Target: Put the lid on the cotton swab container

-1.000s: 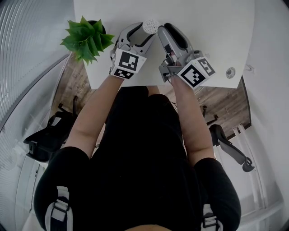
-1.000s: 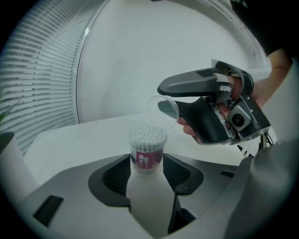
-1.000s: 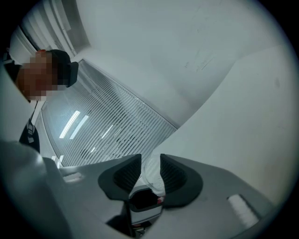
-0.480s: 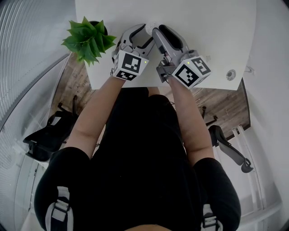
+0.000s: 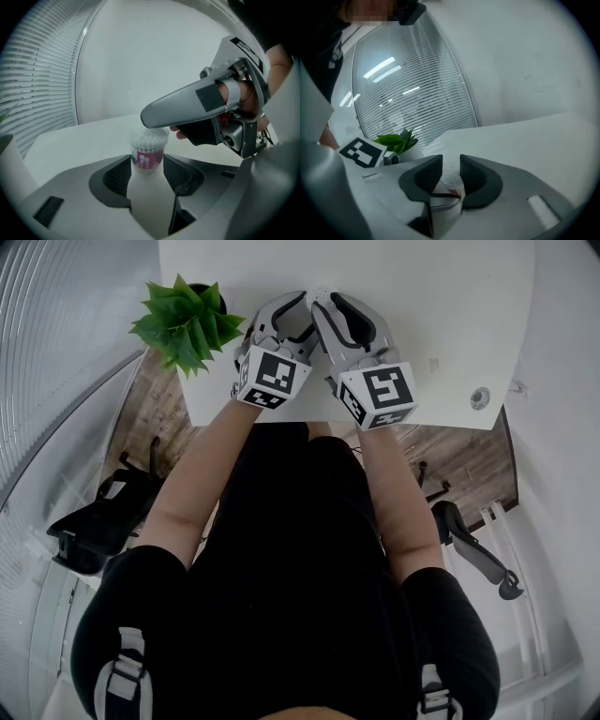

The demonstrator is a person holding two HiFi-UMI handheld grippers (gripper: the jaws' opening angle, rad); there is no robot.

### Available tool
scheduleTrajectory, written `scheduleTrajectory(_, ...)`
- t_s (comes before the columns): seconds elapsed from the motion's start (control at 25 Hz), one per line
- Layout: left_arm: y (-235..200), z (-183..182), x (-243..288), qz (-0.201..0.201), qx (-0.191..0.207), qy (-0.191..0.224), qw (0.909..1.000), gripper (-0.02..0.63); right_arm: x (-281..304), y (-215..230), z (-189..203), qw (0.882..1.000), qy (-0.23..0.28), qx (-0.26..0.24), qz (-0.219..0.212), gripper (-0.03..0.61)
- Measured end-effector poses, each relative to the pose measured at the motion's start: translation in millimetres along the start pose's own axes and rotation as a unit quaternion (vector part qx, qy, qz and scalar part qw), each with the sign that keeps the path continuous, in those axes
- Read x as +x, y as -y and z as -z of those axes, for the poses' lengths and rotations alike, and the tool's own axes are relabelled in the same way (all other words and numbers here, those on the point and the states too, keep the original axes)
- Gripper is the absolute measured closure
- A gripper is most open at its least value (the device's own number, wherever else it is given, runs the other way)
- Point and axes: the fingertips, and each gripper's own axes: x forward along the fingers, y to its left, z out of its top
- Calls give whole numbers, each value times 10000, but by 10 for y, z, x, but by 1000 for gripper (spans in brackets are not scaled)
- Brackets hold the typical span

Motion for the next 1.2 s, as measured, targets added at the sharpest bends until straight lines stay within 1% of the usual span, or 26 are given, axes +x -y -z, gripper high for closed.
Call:
scheduleTrajectory(0.08, 2, 2, -1, 2, 6, 2, 10000, 393, 13, -16, 24, 9993, -82, -350, 106, 466)
scheduleTrajectory(0.2, 7, -9, -3, 12, 11, 10, 10000, 393, 16, 1, 32, 9972, -124, -672, 307, 472)
scheduleTrajectory(0.28, 6, -8, -2, 16, 8, 4, 10000, 393, 27, -1, 12, 9958, -83, -819, 391, 488)
scheduleTrajectory(0.56, -1, -7, 3, 11, -7, -6, 10000, 393, 53, -25, 13, 9919, -13, -1163, 508, 488)
scheduleTrajectory(0.68, 1, -13, -16, 8, -42, -55, 10000, 393, 57, -25, 20, 9922, -154, -1143, 467, 488)
scheduleTrajectory(0.8, 6, -14, -75, -30, -79, -94, 9999, 391, 43, 8, 59, 9953, -361, -859, 266, 488)
scheduleTrajectory(0.88, 29, -17, -131, -16, -122, -128, 9998, 391, 16, 27, 42, 9956, -385, -838, 159, 489)
scheduleTrajectory(0.96, 78, 7, -201, 37, -135, -191, 9997, 391, -56, 12, -67, 9949, -201, -978, 124, 488)
scheduleTrajectory(1.08, 161, 81, -352, 104, -77, -306, 9994, 393, -238, -72, -318, 9932, 232, -1145, 34, 488)
scheduleTrajectory(1.2, 238, 18, -587, 97, -182, -267, 9994, 393, -481, -157, -428, 9927, 391, -1137, -82, 488)
